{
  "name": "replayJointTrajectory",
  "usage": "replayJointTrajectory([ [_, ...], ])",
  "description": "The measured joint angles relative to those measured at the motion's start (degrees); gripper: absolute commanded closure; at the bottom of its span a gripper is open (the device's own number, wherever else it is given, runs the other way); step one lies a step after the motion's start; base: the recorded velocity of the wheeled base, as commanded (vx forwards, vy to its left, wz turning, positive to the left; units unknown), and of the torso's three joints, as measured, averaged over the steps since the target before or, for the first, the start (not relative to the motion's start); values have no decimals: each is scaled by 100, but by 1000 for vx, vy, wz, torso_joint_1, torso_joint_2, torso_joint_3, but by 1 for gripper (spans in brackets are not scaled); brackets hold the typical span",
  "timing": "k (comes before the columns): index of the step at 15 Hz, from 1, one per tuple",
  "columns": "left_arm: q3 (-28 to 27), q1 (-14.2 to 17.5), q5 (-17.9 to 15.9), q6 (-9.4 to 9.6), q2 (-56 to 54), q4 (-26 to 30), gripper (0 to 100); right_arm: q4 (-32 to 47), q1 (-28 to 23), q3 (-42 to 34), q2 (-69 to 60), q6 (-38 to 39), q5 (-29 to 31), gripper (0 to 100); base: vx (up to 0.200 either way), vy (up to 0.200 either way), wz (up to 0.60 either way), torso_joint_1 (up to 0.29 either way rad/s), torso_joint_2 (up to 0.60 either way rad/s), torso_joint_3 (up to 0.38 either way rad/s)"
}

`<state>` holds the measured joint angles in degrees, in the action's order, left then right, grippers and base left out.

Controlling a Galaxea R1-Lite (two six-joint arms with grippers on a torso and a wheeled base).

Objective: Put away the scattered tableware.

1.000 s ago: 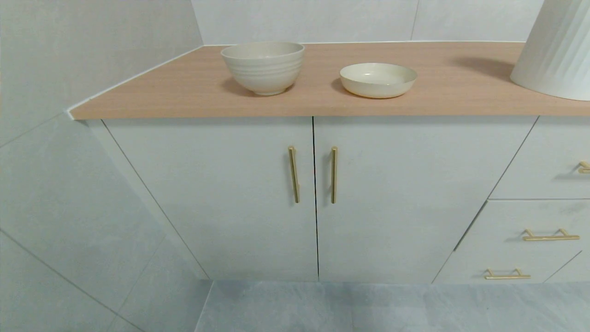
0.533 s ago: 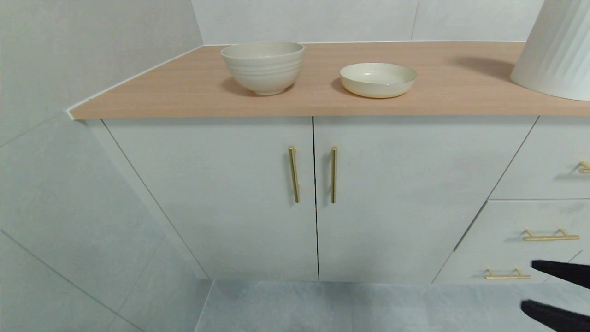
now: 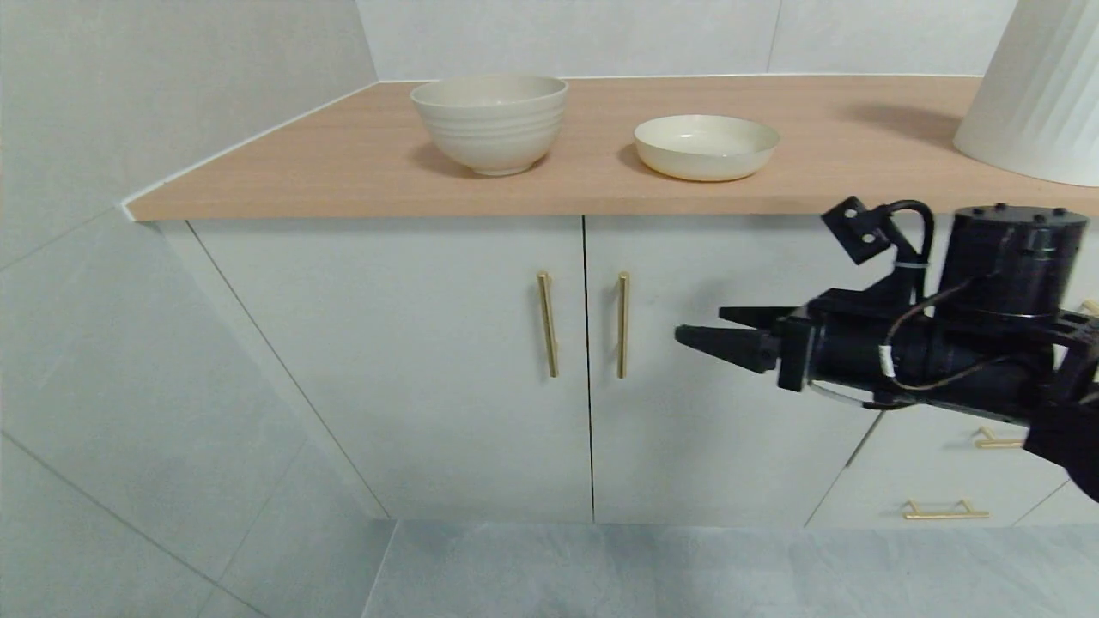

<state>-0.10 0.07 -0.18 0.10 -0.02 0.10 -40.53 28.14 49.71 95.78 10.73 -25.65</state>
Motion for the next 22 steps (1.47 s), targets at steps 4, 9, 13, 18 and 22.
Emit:
replayJointTrajectory([
  [4,0,0,0,0,0,0,0,-295,706,544,844,345,747,0,0,0,0,0,0,0],
  [9,0,0,0,0,0,0,0,-1022,855,588,1434,717,1120,0,0,0,0,0,0,0],
  [13,0,0,0,0,0,0,0,-1033,874,756,1626,712,1314,0,0,0,0,0,0,0],
  [18,0,0,0,0,0,0,0,-1352,866,1031,1902,722,1560,0,0,0,0,0,0,0],
  [22,0,0,0,0,0,0,0,-1525,879,1079,2042,728,1571,0,0,0,0,0,0,0],
])
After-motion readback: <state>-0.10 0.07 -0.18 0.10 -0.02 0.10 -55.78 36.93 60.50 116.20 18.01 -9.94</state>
